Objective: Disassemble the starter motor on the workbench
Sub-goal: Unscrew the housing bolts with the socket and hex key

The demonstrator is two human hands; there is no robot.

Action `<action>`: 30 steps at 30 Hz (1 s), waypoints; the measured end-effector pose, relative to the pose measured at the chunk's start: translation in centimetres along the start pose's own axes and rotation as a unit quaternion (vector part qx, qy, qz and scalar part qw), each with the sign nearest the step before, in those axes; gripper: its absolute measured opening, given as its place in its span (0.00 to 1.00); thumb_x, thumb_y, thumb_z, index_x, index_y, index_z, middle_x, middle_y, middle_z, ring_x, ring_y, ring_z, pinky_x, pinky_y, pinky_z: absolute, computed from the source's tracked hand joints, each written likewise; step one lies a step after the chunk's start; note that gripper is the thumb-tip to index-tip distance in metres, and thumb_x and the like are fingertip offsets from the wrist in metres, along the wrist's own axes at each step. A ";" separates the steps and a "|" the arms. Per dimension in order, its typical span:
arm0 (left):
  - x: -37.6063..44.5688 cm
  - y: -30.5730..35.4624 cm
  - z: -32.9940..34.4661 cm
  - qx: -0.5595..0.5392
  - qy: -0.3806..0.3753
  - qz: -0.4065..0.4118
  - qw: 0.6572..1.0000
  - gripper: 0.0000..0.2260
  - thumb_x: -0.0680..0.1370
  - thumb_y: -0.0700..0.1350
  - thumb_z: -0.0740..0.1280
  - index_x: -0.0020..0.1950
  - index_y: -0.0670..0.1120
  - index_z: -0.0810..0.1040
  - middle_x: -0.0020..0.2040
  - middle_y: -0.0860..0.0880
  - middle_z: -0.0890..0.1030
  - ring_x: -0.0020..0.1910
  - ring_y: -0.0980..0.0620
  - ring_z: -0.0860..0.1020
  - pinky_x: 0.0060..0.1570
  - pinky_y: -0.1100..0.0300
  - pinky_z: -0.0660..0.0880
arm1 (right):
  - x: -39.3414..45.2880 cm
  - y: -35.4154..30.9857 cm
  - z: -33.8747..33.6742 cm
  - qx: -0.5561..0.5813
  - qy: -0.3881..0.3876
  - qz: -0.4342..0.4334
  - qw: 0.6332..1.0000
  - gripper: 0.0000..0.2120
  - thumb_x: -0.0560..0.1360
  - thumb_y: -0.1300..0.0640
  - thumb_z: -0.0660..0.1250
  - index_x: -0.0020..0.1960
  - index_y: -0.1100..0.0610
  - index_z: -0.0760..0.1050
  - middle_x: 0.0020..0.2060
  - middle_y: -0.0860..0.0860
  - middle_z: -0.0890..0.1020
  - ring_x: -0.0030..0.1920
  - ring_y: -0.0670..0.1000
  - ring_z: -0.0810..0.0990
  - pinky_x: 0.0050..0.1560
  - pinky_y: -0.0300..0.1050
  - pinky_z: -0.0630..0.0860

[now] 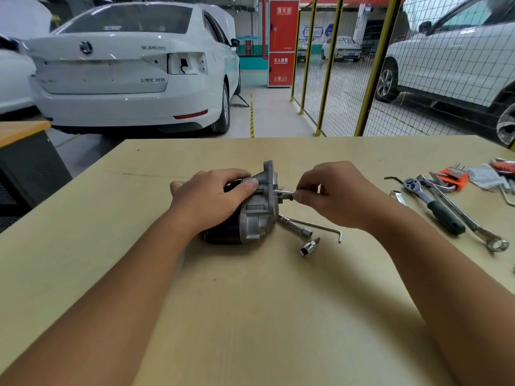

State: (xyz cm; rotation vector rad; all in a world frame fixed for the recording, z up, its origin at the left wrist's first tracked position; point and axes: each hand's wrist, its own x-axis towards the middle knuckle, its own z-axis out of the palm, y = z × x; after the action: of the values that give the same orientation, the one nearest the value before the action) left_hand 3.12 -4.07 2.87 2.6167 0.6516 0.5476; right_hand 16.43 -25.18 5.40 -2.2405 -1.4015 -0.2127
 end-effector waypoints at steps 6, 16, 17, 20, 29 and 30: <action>0.0 0.0 0.0 0.000 -0.001 -0.006 1.000 0.26 0.71 0.77 0.51 0.64 0.73 0.74 0.63 0.65 0.80 0.66 0.53 0.74 0.57 0.48 0.58 | 0.4 -0.2 -0.3 -0.035 0.020 0.009 0.999 0.05 0.77 0.58 0.71 0.50 0.55 0.85 0.44 0.48 0.77 0.42 0.49 0.74 0.44 0.44 0.69; 0.0 -0.1 -0.1 0.006 -0.006 -0.001 1.000 0.32 0.67 0.79 0.53 0.67 0.72 0.74 0.65 0.64 0.79 0.68 0.52 0.73 0.59 0.47 0.60 | 0.1 -0.6 -0.2 -0.030 0.065 -0.004 0.997 0.07 0.71 0.59 0.77 0.42 0.53 0.79 0.36 0.41 0.74 0.38 0.46 0.74 0.39 0.44 0.73; 0.0 -0.1 -0.1 0.008 -0.007 -0.001 1.000 0.32 0.67 0.79 0.53 0.67 0.72 0.73 0.65 0.64 0.79 0.68 0.52 0.73 0.59 0.47 0.60 | 0.1 -0.5 -0.1 -0.024 0.060 -0.004 0.998 0.08 0.71 0.59 0.77 0.42 0.53 0.78 0.35 0.41 0.74 0.37 0.45 0.73 0.36 0.40 0.69; 0.0 -0.2 0.0 0.008 -0.006 0.003 1.000 0.33 0.66 0.80 0.50 0.67 0.72 0.73 0.65 0.64 0.79 0.68 0.53 0.73 0.59 0.47 0.60 | 0.1 -0.4 0.0 -0.005 0.041 -0.017 0.999 0.04 0.75 0.55 0.74 0.46 0.52 0.79 0.37 0.44 0.76 0.37 0.44 0.73 0.36 0.37 0.65; 0.1 -0.3 0.0 -0.003 -0.003 0.002 1.000 0.27 0.71 0.76 0.51 0.65 0.73 0.73 0.63 0.66 0.80 0.67 0.55 0.74 0.61 0.47 0.61 | 0.2 -0.6 0.4 -0.064 0.045 -0.010 0.997 0.06 0.78 0.52 0.70 0.48 0.52 0.85 0.44 0.46 0.80 0.48 0.54 0.75 0.51 0.52 0.74; 0.0 -0.3 0.0 -0.003 -0.004 0.002 1.000 0.27 0.70 0.77 0.51 0.65 0.73 0.73 0.63 0.65 0.80 0.67 0.55 0.74 0.60 0.47 0.61 | 0.2 -0.7 0.3 -0.079 0.052 -0.001 0.995 0.06 0.77 0.50 0.71 0.48 0.49 0.85 0.44 0.43 0.80 0.49 0.53 0.74 0.52 0.54 0.73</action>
State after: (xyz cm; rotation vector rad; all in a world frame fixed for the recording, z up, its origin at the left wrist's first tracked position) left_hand 3.03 -3.79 2.79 2.6138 0.6415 0.5385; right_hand 15.85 -24.60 5.41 -2.3169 -1.3744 -0.4499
